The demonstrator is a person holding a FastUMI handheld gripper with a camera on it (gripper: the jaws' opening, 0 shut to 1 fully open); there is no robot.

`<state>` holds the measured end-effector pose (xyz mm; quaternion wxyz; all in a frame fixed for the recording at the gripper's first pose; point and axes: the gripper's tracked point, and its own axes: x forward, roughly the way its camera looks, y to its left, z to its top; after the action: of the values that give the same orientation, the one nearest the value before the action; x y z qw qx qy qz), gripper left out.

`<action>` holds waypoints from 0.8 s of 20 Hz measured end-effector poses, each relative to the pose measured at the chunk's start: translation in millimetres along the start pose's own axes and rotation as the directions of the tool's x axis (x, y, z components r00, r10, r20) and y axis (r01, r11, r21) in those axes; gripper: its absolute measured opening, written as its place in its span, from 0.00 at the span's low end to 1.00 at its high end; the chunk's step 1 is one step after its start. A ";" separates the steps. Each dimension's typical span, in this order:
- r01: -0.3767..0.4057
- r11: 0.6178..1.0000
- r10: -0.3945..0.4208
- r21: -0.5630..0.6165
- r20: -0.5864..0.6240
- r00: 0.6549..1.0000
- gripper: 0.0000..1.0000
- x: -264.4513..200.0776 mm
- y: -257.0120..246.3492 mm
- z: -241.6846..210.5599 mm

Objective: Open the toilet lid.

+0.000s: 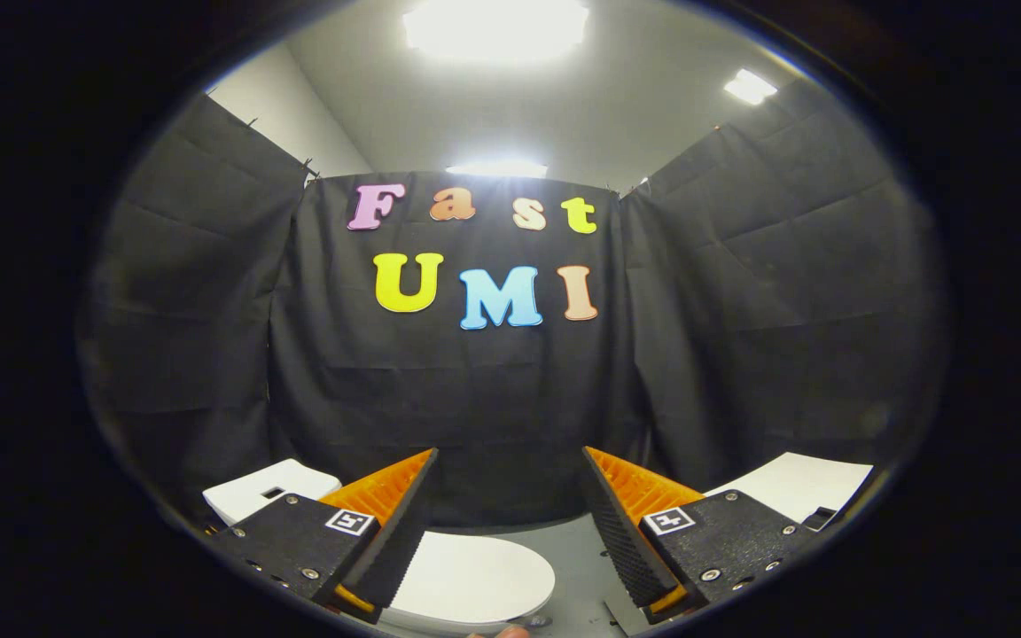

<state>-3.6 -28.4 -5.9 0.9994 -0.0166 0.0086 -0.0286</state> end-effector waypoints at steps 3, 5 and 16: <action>0.004 1.000 -0.004 -0.005 -0.001 1.000 0.94 -0.6 -3.7 -0.2; 0.004 1.000 -0.004 -0.002 0.004 1.000 0.94 -1.9 -5.6 1.1; -0.018 0.998 0.021 0.061 -0.039 0.999 0.94 12.8 -3.2 -34.2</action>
<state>8.3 -33.5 -40.2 0.9993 0.0146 0.0275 -0.0193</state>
